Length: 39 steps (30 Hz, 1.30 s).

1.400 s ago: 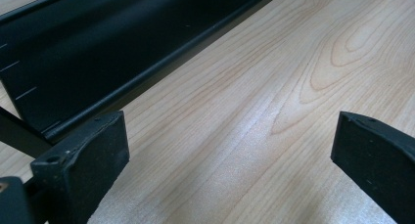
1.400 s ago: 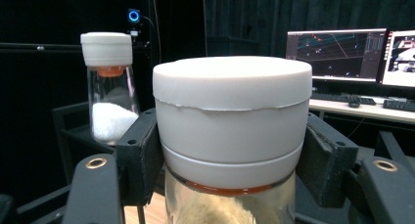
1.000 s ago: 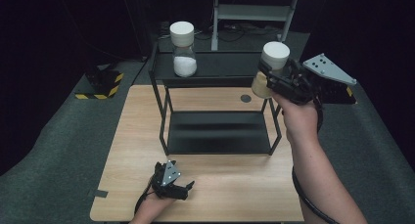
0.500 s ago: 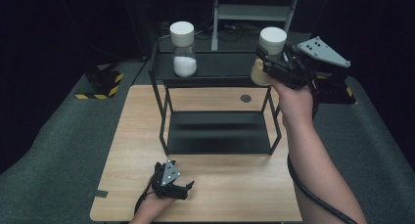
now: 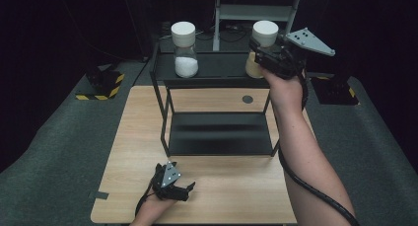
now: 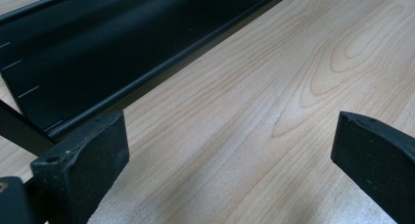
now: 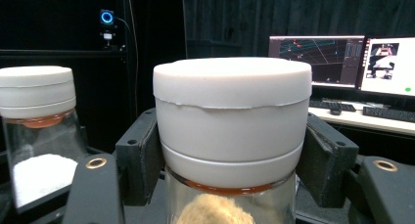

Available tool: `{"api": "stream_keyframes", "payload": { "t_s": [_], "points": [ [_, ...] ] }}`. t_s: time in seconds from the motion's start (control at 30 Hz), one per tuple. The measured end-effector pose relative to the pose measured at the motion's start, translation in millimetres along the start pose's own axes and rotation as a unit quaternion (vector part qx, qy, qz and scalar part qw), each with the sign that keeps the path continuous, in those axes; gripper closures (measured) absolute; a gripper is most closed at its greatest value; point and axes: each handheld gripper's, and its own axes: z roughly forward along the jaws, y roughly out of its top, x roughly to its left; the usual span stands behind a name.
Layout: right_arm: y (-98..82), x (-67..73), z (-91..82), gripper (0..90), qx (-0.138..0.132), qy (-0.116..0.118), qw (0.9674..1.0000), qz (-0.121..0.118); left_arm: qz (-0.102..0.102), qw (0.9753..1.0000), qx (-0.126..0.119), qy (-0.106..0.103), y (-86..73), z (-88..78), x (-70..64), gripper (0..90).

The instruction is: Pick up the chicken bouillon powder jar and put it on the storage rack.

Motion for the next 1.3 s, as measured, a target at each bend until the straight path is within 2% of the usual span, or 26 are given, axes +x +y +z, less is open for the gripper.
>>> {"api": "stream_keyframes", "payload": {
  "t_s": [0.43, 0.9, 1.3],
  "points": [
    [-3.7, 2.7, 17.8, 33.5, 0.002, -0.008, 1.0, 0.0, 0.001, 1.0, -0.003, 0.0, -1.0, -0.5, -0.5, 1.1],
    [-10.6, -1.0, 22.9, 33.5, 0.007, -0.01, 0.9999, 0.01, -0.001, 1.0, -0.004, -0.002, -1.4, -0.7, 0.4, 1.1],
    [-18.4, -2.7, 24.2, 33.4, -0.006, -0.006, 0.9999, 0.01, 0.002, 1.0, -0.003, -0.002, -1.1, -0.4, -0.2, 1.1]
  ]
}}
